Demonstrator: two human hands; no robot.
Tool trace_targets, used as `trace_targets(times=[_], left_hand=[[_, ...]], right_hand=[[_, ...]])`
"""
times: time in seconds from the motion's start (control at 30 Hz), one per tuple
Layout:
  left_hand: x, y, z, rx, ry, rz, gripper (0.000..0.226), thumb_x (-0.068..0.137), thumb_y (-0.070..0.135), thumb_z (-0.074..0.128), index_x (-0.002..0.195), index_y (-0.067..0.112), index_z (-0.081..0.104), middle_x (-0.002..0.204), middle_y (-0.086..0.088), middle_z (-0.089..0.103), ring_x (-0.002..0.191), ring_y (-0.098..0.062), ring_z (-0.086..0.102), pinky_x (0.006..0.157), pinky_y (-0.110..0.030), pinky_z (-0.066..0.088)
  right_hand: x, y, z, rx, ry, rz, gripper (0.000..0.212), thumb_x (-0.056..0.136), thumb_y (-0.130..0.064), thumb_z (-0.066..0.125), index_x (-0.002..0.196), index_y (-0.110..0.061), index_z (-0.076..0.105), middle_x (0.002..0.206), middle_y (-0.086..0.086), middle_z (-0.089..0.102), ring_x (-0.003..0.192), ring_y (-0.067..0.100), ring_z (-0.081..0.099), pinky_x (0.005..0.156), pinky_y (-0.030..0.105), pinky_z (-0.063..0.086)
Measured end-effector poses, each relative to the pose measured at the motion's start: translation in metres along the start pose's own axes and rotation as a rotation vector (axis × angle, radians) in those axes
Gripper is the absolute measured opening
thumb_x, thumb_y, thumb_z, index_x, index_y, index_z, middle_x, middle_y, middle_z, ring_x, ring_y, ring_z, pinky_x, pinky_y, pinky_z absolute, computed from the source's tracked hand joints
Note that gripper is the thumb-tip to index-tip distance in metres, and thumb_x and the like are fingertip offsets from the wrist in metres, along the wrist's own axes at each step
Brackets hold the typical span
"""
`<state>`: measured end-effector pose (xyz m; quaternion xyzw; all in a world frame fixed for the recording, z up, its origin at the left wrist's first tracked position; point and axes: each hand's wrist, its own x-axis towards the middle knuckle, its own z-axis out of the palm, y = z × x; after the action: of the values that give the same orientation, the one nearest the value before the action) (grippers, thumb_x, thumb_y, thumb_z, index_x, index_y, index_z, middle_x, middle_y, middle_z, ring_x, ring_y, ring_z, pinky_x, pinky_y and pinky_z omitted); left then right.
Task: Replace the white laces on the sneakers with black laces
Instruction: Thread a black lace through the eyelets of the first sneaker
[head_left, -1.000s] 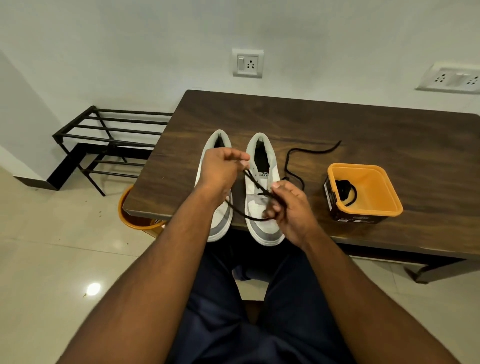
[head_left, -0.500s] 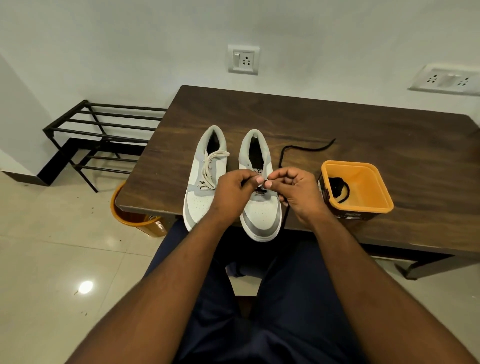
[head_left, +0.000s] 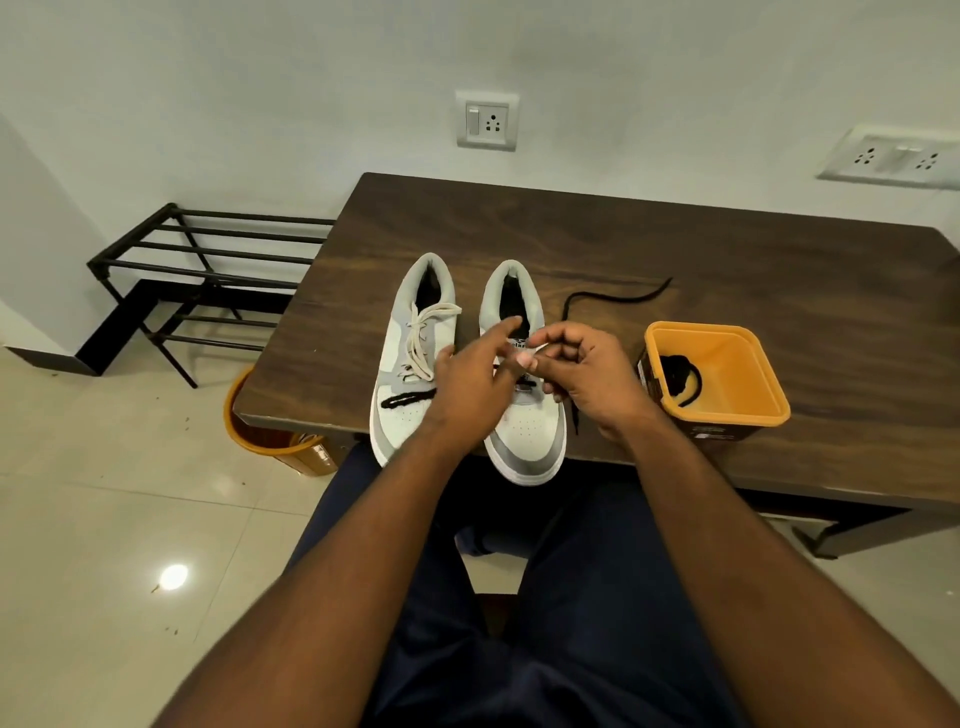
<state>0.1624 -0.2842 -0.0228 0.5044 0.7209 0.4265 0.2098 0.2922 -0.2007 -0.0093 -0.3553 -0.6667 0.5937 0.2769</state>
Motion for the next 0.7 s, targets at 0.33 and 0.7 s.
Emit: trace_targets(times=[0.33, 0.7], left_hand=[[-0.01, -0.024, -0.018, -0.076, 0.119, -0.179, 0.008, 0.092, 0.014, 0.065, 0.085, 0.015, 0.068, 0.081, 0.002, 0.065, 0.077, -0.01, 0.059, 0.073, -0.025, 0.045], [-0.005, -0.013, 0.015, -0.512, -0.048, -0.113, 0.013, 0.086, 0.0, 0.069, 0.097, 0.007, 0.072, 0.075, 0.0, 0.072, 0.07, -0.007, 0.068, 0.065, -0.019, 0.052]], right_hand=[[-0.012, 0.024, -0.017, 0.049, 0.076, 0.071, 0.015, 0.088, -0.001, 0.065, 0.092, -0.013, 0.074, 0.075, 0.004, 0.07, 0.061, 0.01, 0.059, 0.057, 0.024, 0.05], [-0.008, 0.028, 0.004, 0.246, 0.146, 0.094, 0.005, 0.088, -0.007, 0.067, 0.088, -0.004, 0.07, 0.071, 0.012, 0.069, 0.06, 0.013, 0.062, 0.056, 0.022, 0.053]])
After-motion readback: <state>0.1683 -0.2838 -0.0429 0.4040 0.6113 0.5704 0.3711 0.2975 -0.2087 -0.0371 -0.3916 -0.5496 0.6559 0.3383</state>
